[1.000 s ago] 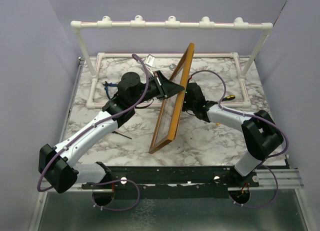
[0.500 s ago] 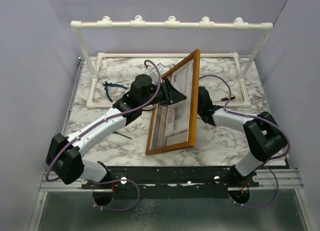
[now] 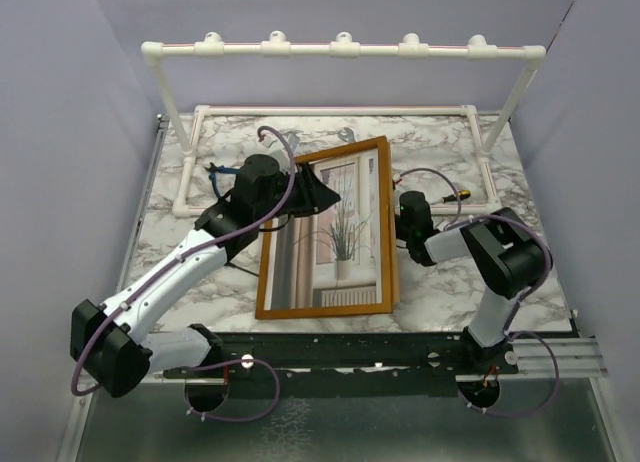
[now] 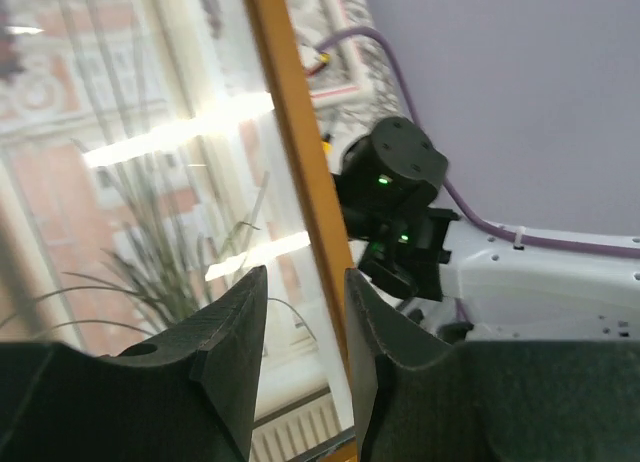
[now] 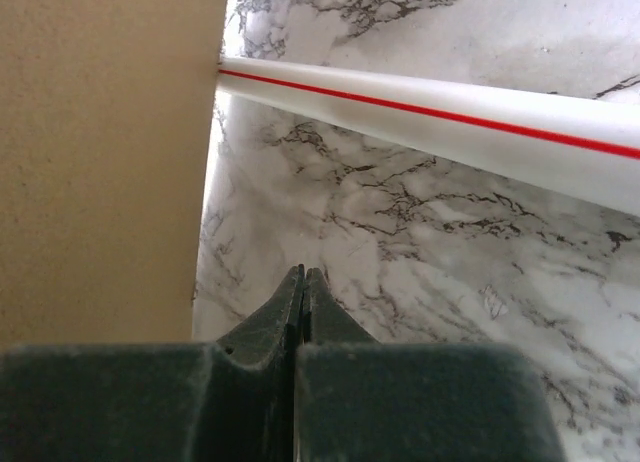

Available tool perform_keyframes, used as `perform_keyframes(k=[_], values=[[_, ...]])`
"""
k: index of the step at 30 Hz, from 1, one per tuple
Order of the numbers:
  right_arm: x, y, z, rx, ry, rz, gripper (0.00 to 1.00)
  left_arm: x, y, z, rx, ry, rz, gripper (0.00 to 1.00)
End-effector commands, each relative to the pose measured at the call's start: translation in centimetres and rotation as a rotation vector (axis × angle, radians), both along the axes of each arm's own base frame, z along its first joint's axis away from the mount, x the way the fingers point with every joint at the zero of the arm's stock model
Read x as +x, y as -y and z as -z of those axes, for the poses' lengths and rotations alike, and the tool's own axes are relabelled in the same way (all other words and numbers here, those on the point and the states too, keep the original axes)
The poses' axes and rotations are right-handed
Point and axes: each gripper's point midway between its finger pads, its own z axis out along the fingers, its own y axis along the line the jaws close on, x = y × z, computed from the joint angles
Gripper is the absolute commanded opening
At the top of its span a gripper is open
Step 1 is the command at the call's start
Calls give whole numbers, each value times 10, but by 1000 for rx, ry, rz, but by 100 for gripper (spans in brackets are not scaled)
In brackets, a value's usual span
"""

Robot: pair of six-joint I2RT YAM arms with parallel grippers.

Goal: Take the photo out of the frame

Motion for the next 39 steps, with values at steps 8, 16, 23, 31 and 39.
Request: perform_keyframes(k=[8,16,23,31,39], values=[[14,-13,-19,236,113,-91,1,23,-142,99,292,-115,-367,38],[26,13,5,83,72,4,1,26,-187,137,371,-176,-539,43],[49,63,13,-95,29,180,11,22,-210,158,377,-210,-654,49],[63,131,21,-210,-79,326,25,22,-217,170,364,-219,-710,49],[52,143,-2,-217,-65,282,72,23,-233,168,405,-181,-773,63]])
